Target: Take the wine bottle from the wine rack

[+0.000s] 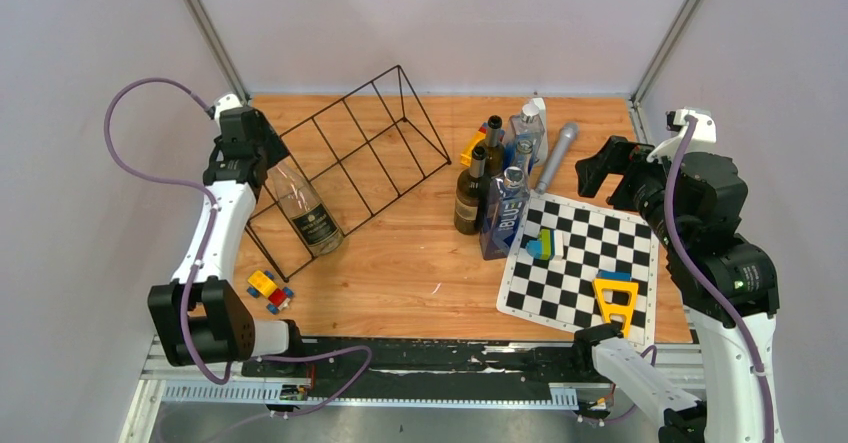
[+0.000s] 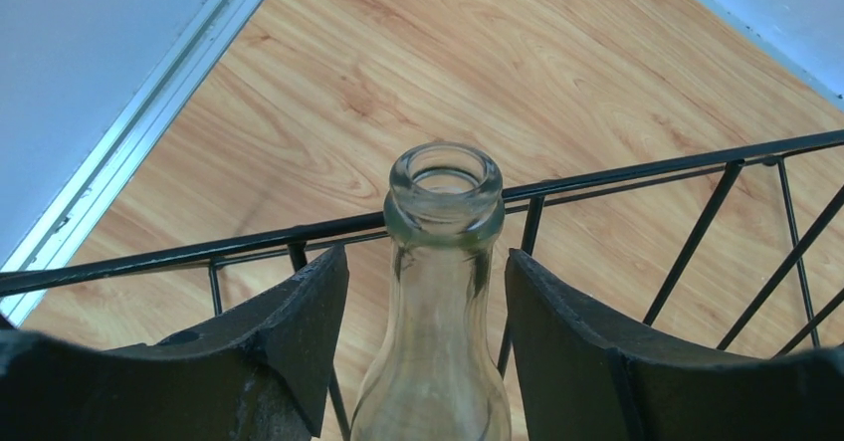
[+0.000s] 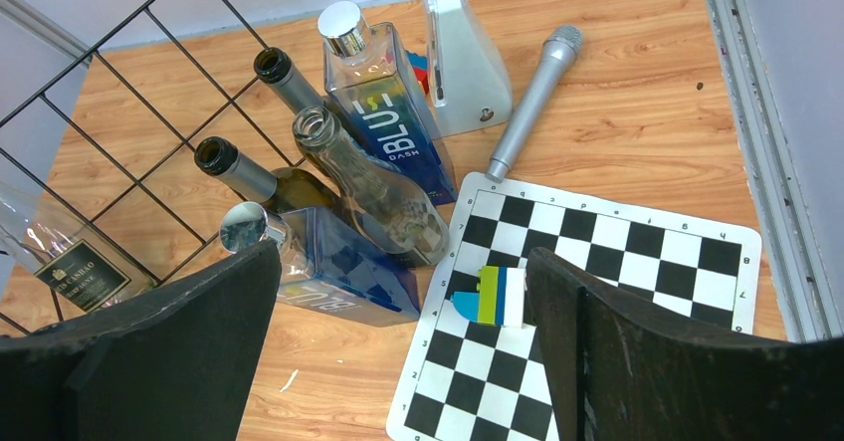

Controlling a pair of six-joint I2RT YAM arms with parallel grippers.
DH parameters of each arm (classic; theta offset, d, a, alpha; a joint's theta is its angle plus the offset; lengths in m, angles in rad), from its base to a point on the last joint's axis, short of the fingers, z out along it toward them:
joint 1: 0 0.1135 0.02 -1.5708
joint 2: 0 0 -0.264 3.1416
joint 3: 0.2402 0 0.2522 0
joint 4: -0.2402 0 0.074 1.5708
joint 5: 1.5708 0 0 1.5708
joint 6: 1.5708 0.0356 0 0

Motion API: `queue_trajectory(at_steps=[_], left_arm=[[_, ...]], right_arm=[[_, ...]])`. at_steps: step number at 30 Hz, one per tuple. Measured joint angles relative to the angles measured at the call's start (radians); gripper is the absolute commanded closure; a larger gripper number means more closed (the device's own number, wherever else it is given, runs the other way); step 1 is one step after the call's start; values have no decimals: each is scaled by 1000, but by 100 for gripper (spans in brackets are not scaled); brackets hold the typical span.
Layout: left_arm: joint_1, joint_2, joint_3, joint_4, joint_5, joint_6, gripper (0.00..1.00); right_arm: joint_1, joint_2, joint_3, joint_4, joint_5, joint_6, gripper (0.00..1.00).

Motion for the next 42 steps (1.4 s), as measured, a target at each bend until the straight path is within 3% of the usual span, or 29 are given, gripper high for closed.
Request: queue_trajectory(at_steps=[12,18,28,30,42], left_arm=[[1,52,-10,53,4,0,46],[0,66,-15,70,8,0,56],[0,57,-34,99,18,-2,87],[1,51,-42,107,20,-2,99],[1,-78,-96,89,52,-5,100]], right_arm=[[0,-5,0,0,0,-2,5],[0,-9,-1,0,0,-2,5],[0,-11,-2,0,0,-2,5],[0,-12,-2,0,0,-2,5],[0,-17,-7,0,-2,-2,5]])
